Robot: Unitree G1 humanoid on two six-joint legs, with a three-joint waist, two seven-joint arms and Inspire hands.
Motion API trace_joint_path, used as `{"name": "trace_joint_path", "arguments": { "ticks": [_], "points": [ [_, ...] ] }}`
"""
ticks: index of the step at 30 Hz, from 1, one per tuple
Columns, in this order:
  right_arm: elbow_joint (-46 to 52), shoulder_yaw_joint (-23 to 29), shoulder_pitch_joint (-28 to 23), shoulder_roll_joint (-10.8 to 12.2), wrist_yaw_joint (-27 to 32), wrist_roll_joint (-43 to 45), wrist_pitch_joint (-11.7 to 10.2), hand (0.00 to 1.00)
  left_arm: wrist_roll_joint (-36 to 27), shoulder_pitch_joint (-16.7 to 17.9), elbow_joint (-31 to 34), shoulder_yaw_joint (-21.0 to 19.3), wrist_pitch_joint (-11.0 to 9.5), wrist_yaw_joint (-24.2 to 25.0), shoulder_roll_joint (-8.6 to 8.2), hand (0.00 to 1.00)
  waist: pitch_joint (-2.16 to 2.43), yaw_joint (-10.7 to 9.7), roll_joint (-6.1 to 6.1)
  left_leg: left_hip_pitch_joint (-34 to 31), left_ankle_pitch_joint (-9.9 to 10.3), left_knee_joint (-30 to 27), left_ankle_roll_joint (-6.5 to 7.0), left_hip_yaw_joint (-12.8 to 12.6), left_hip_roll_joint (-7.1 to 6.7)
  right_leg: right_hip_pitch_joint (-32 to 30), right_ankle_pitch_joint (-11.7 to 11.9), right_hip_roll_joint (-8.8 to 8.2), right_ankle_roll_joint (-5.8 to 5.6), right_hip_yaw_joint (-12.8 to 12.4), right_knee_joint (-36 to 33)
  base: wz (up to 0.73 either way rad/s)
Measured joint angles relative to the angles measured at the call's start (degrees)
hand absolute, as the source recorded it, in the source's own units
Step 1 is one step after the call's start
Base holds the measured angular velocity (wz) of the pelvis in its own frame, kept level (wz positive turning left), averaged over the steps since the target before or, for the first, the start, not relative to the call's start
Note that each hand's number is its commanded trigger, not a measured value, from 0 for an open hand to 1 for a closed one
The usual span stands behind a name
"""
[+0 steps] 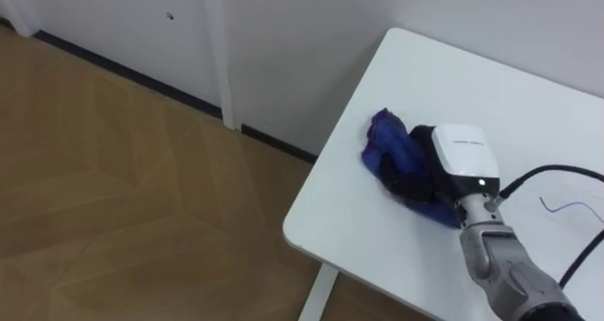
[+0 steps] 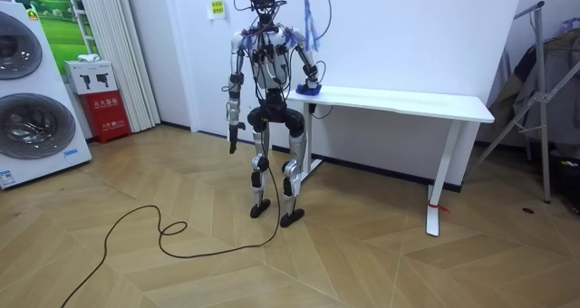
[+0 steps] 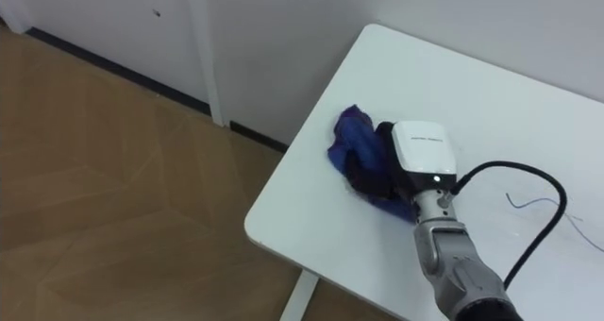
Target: Wipe table
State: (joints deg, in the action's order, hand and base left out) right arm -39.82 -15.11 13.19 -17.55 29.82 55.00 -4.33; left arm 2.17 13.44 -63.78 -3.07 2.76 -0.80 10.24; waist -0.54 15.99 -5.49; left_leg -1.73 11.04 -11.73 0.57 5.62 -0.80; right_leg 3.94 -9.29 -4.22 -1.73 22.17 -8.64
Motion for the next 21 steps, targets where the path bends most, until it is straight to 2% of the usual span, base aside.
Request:
{"name": "trace_joint_path", "arguments": {
  "ticks": [6,12,18,21],
  "points": [
    [0.9,0.41,0.29,-0.62,-0.68,0.42,-0.01,1.0,-0.03,-0.42,1.31,-0.31,-0.27,-1.22,0.11,0.0,0.05,-0.62,-1.33,-0.13,-0.08,-0.01,-0.05,0.31,-0.01,-0.15,0.0,0.06,0.0,-0.17,0.04,0.02],
    [4.65,0.5,0.21,-1.05,-2.47,1.65,0.15,1.0,-0.53,-2.5,1.2,-0.73,-0.28,-1.02,0.13,0.0,-0.05,-2.1,-1.18,0.28,-0.11,0.33,0.0,-0.73,0.11,-0.8,0.0,0.12,0.0,-1.77,0.09,-0.1],
    [8.82,0.5,0.16,-1.28,-5.59,1.83,0.89,1.0,-8.02,-3.96,2.47,-0.66,-0.68,-1.06,0.26,0.0,0.0,-5.07,-1.07,0.38,-0.14,0.43,0.05,-1.01,0.07,-0.98,0.0,0.03,0.0,-2.41,0.07,-0.04],
    [11.29,0.49,-1.43,-1.15,-6.31,-2.09,1.77,1.0,-9.52,-4.28,2.23,-0.64,-1.7,-1.27,0.21,0.0,-0.02,-5.04,-0.73,1.6,-0.15,1.03,0.05,-1.37,0.16,-0.34,0.0,0.14,0.0,-3.66,0.08,-0.12]
  ]
}}
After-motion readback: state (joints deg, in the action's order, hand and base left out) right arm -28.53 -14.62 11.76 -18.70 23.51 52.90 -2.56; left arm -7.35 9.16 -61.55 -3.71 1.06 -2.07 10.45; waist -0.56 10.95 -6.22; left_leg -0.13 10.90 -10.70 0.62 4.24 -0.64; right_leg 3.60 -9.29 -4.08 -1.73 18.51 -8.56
